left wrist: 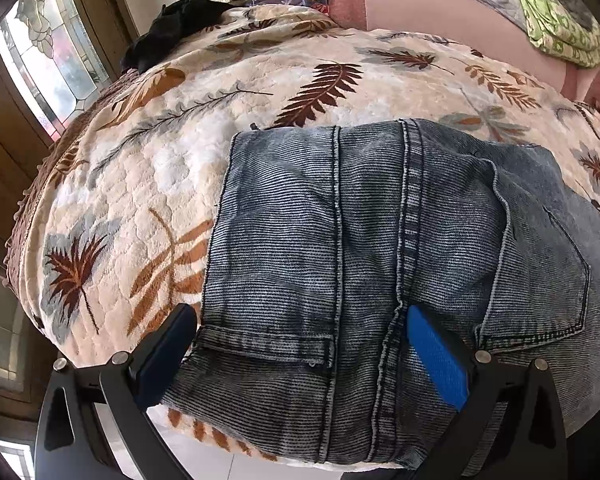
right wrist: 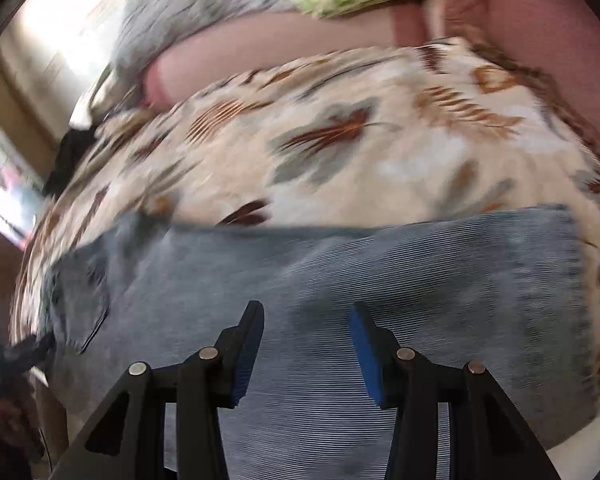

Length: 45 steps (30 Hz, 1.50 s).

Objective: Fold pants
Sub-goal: 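Lay the held leg end down and open the right gripper, then grasp the jeans leg ends with the right gripper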

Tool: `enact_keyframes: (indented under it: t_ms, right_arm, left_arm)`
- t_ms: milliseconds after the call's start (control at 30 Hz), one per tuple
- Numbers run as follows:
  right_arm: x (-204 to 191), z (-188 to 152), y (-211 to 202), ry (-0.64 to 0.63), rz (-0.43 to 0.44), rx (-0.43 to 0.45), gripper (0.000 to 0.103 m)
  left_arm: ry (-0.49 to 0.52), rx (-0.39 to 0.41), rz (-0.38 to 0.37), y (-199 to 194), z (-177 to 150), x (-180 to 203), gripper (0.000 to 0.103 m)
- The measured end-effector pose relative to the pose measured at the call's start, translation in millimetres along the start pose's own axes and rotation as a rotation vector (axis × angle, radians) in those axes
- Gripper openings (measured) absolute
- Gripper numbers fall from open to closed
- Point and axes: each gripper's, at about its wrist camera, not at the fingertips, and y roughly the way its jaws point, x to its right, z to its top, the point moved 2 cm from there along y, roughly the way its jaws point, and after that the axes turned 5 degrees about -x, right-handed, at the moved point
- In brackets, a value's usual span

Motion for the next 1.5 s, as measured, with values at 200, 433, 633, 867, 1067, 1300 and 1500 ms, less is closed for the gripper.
enact_keyframes:
  t_ms: [200, 433, 633, 867, 1067, 1300, 1500]
  right_arm:
    - [-32.1, -3.9, 34.2, -0.085, -0.093, -0.044, 0.056]
    - [-28.6, 14.7, 47.7, -0.089, -0.108, -0.038, 0.060]
    - [-14.2, 15.2, 6.6, -0.016, 0.011, 0.062, 0.060]
    - [72.2, -5.9, -85.0, 0.153, 0.017, 0.225, 0.062]
    - [151.5, -38.0, -150.0, 0.284, -0.070, 0.318, 0.065]
    - [223.6, -82.7, -179.3, 0.433, 0.096, 0.369, 0.067]
    - [259.7, -103.7, -168.4, 0.593, 0.326, 0.417, 0.067]
  left_arm:
    - [-0.015, -0.030, -0.002, 3.7, 2.1, -1.3, 0.103]
    - [-0.016, -0.042, 0.055, 4.0, 1.2, 3.2, 0.103]
    - [-0.007, -0.043, 0.106, -1.9, 1.8, 7.3, 0.103]
    - [0.084, 0.031, 0.204, -45.1, 11.5, 37.2, 0.103]
    - [0.207, 0.198, 0.076, -121.2, 19.2, 98.7, 0.103]
    - [0.402, 0.276, -0.093, -168.9, -2.3, 170.9, 0.103]
    - [0.503, 0.214, -0.138, -159.2, -24.8, 203.7, 0.103]
